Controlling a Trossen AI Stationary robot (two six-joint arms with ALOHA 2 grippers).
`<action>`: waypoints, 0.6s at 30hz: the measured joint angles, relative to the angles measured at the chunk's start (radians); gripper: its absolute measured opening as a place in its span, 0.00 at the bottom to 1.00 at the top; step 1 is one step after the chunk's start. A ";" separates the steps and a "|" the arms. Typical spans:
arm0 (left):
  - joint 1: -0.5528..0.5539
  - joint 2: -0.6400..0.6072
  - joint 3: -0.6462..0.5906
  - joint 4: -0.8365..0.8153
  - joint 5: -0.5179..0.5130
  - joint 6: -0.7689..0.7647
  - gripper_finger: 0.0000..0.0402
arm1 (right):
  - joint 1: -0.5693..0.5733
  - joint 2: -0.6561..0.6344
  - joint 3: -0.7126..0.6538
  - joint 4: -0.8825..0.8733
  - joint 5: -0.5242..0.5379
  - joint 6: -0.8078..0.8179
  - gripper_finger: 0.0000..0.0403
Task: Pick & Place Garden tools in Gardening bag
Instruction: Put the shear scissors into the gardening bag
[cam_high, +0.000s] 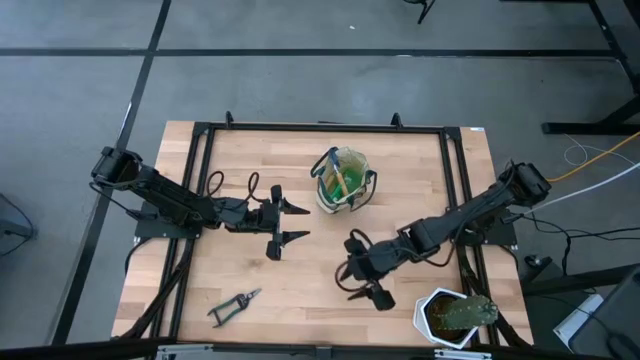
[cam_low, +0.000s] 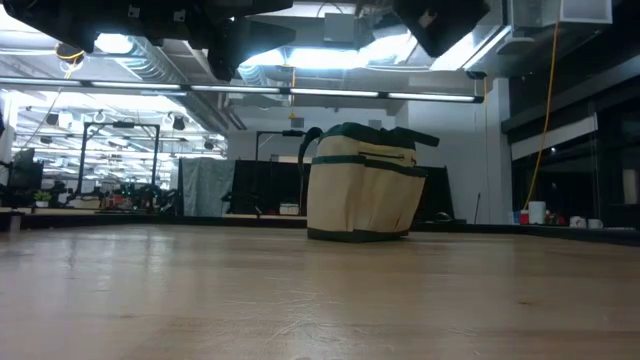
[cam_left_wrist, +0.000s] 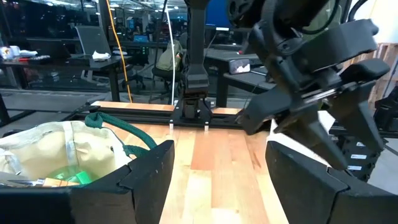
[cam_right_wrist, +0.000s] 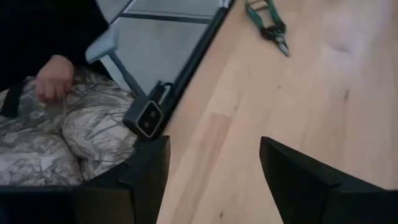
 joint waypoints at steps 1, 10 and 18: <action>0.000 0.000 0.000 0.000 0.000 0.000 0.62 | 0.009 0.000 0.000 0.008 0.000 -0.006 0.62; 0.000 0.000 0.000 0.000 0.000 0.000 0.62 | 0.048 0.000 0.000 0.040 -0.085 -0.137 0.62; 0.000 0.000 0.000 0.000 0.000 0.000 0.62 | 0.045 0.000 0.000 -0.020 -0.105 -0.188 0.62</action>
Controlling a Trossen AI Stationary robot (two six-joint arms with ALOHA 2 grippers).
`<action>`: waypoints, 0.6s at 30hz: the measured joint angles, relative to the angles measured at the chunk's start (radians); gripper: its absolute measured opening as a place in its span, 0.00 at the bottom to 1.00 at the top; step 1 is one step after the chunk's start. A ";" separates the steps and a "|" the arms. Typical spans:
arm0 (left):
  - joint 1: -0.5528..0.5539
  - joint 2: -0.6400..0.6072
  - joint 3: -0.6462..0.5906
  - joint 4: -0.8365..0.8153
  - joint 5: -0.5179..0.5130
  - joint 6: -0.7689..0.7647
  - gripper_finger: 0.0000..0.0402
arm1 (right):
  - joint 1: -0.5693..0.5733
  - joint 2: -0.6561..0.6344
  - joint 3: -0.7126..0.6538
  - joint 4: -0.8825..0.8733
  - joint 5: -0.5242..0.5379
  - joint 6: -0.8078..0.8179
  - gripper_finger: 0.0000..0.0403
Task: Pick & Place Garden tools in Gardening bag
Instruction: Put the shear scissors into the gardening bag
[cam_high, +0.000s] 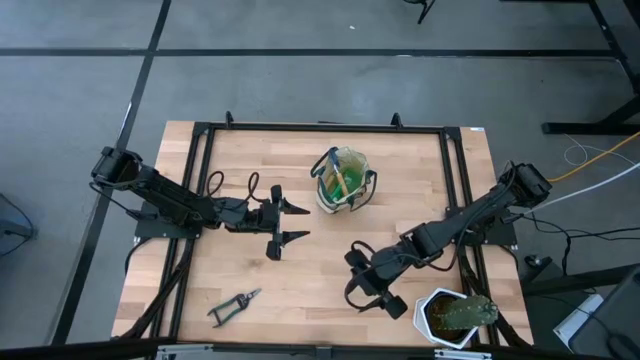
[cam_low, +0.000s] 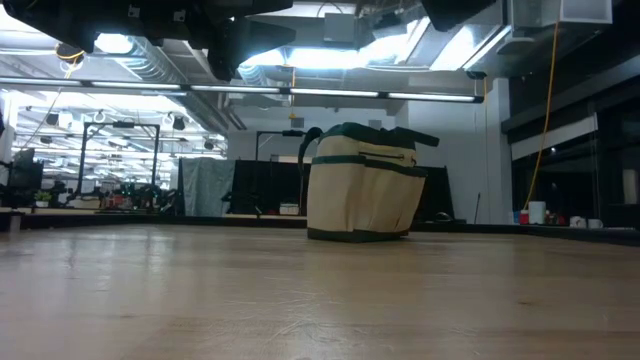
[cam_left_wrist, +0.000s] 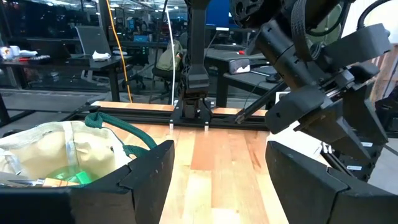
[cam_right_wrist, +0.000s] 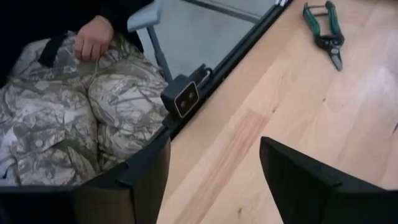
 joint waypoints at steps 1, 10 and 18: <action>0.000 0.000 0.000 0.000 0.000 0.000 0.62 | 0.000 0.000 0.000 -0.007 0.000 -0.003 0.62; 0.000 0.000 0.000 0.000 0.000 0.000 0.62 | -0.018 -0.091 -0.151 0.130 0.000 -0.020 0.62; 0.000 0.000 0.000 -0.017 0.000 0.000 0.62 | -0.032 -0.234 -0.504 0.586 0.000 -0.015 0.62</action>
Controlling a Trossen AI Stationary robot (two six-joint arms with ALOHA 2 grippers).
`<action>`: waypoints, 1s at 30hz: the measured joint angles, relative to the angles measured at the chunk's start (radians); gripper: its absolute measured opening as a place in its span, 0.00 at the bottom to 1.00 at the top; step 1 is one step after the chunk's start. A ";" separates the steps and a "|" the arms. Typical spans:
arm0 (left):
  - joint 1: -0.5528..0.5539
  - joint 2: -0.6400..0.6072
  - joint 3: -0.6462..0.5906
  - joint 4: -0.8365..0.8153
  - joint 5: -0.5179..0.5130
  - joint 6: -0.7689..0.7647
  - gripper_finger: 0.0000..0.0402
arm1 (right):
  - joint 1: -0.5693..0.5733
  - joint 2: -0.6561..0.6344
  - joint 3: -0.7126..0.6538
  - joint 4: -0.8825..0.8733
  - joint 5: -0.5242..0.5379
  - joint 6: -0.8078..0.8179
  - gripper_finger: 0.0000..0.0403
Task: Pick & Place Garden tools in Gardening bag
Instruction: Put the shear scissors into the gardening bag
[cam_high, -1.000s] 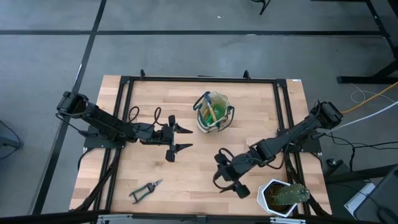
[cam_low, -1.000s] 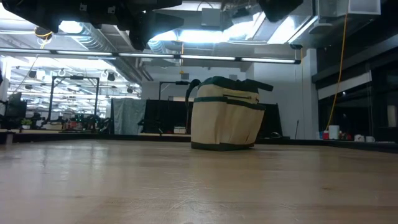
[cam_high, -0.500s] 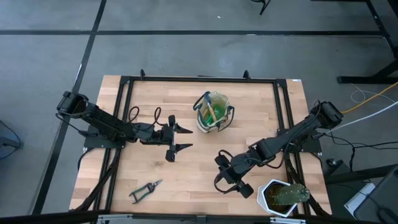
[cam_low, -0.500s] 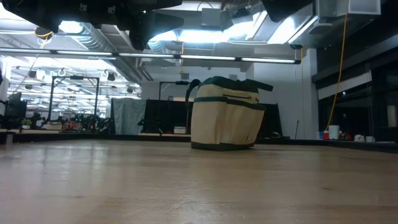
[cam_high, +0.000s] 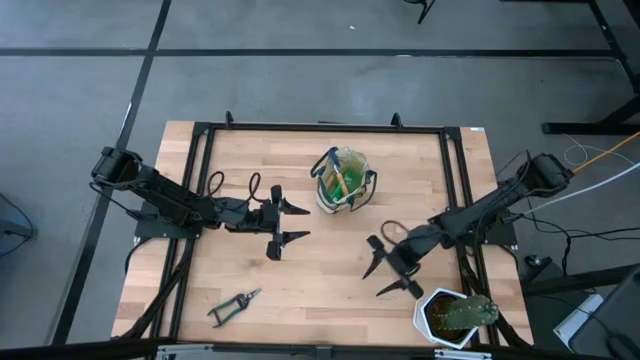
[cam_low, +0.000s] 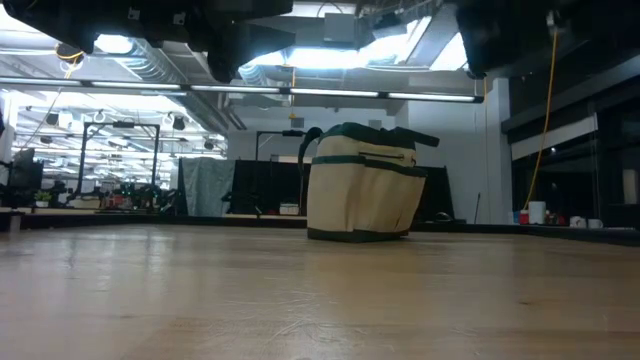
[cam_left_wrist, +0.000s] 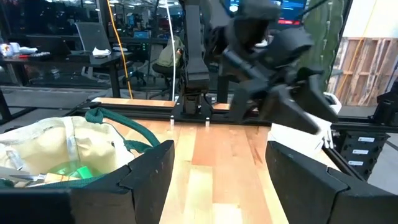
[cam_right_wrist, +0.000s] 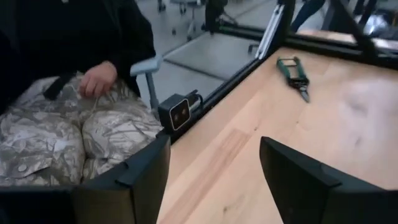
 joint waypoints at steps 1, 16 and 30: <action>0.000 0.000 0.000 -0.002 0.000 0.000 0.62 | -0.001 -0.022 -0.043 0.043 0.000 0.005 0.62; 0.000 0.000 0.000 -0.058 0.003 0.000 0.62 | -0.037 -0.421 -0.236 -0.092 -0.008 0.013 0.62; 0.000 0.000 0.000 -0.059 0.003 0.000 0.62 | -0.085 -0.601 -0.236 -0.217 -0.068 -0.255 0.62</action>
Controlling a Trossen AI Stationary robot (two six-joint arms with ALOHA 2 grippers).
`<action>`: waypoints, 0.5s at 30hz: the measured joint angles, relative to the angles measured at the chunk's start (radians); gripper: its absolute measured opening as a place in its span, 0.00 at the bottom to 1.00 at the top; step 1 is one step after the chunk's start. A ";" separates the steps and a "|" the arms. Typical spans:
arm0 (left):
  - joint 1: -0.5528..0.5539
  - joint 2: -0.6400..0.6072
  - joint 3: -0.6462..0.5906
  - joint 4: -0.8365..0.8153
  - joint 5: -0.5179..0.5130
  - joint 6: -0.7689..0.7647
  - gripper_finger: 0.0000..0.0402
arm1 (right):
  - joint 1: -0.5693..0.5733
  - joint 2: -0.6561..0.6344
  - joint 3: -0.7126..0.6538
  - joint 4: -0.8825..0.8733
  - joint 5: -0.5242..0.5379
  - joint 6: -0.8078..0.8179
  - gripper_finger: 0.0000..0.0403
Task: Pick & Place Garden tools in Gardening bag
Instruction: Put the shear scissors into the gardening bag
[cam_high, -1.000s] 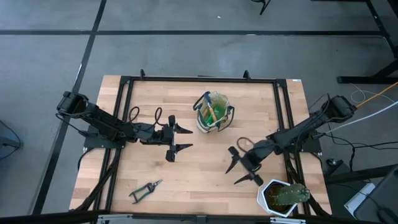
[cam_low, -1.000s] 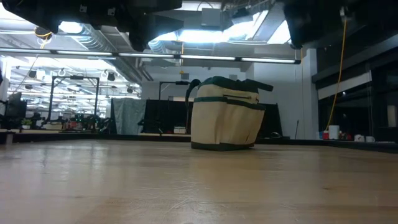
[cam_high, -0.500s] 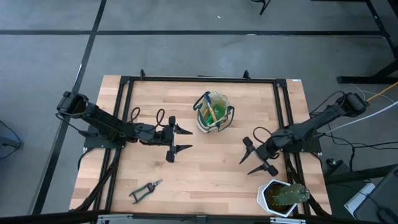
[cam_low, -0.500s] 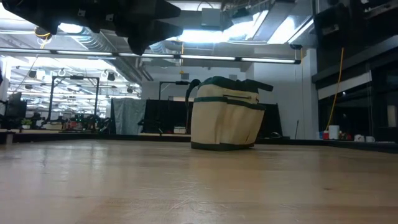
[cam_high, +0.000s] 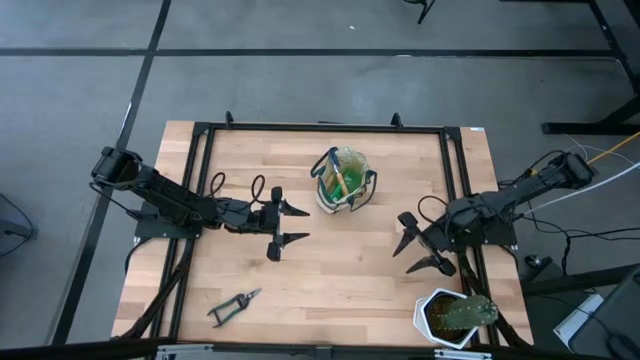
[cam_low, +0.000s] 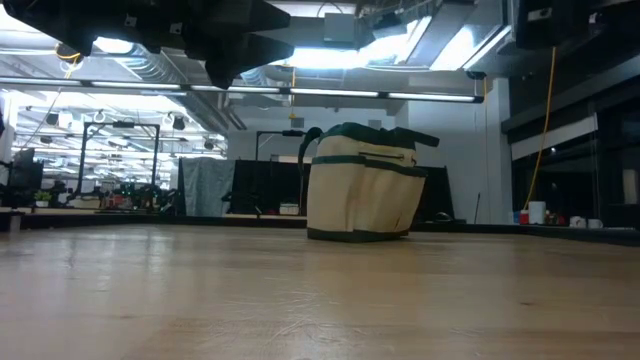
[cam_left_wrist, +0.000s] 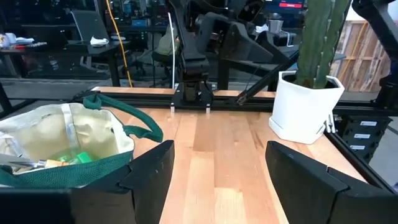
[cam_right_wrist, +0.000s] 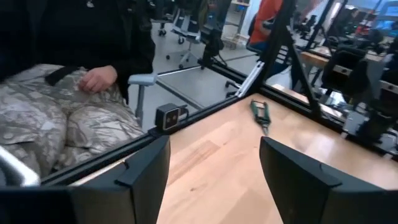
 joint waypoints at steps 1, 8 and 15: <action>0.000 0.000 0.000 0.000 0.000 0.000 0.62 | -0.008 0.000 0.000 0.001 0.000 -0.001 0.62; 0.000 0.000 0.000 0.000 0.000 0.000 0.62 | -0.082 0.000 -0.095 0.132 -0.002 0.010 0.62; 0.000 0.000 0.000 0.000 0.000 0.000 0.62 | -0.132 0.001 -0.294 0.407 -0.011 0.029 0.62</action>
